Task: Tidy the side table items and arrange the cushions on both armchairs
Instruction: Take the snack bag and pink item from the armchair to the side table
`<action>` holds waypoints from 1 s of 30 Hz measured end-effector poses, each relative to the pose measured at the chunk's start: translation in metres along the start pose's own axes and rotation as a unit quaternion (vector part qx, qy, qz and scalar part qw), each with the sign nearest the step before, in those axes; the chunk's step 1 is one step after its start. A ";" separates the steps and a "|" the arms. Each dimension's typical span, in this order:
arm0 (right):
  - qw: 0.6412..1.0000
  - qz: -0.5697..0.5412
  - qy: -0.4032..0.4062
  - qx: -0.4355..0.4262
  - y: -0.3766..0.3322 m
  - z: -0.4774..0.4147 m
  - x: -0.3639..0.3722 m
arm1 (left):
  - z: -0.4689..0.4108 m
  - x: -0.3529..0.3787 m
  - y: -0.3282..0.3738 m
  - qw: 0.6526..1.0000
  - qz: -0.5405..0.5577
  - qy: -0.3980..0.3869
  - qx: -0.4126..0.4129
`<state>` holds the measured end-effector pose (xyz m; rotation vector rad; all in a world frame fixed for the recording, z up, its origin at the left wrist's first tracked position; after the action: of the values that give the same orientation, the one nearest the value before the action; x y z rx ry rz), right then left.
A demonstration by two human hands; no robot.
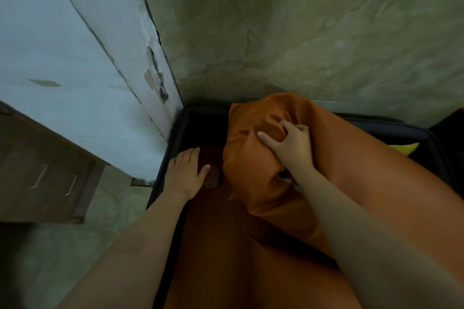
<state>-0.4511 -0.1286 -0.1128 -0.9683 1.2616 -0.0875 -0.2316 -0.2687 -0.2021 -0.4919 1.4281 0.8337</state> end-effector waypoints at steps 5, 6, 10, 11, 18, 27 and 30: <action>1.000 0.020 0.007 0.015 0.009 -0.002 0.019 | -0.018 0.043 -0.009 0.999 0.024 -0.033 0.004; 1.000 0.023 0.006 0.020 0.012 -0.002 0.024 | -0.019 0.052 -0.011 0.999 0.030 -0.043 0.003; 0.999 0.027 0.002 0.026 0.016 0.000 0.038 | -0.028 0.081 -0.021 0.997 0.050 -0.061 -0.001; 0.999 0.026 0.004 0.026 0.018 -0.001 0.040 | -0.030 0.086 -0.024 0.997 0.052 -0.065 -0.002; 0.999 0.025 0.013 0.038 0.030 -0.005 0.054 | -0.047 0.149 -0.038 0.981 0.133 -0.138 -0.021; 0.998 0.031 0.015 0.043 0.057 0.000 0.089 | -0.065 0.221 -0.053 0.955 0.208 -0.189 -0.092; 0.998 0.035 0.018 0.039 0.067 -0.007 0.092 | -0.068 0.242 -0.055 0.932 0.267 -0.200 -0.140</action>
<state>-0.4531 -0.1413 -0.2259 -0.8579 1.3157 -0.0988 -0.2500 -0.3045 -0.4563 -0.1205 1.0705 1.4980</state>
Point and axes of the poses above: each hand's wrist, its own z-axis away from the middle knuckle, its own x-axis out of the palm, y = z × x, the point moved 8 cm from there along -z, towards the middle knuckle, and after that the axes turned 8 degrees about y, right-handed, at the moved point
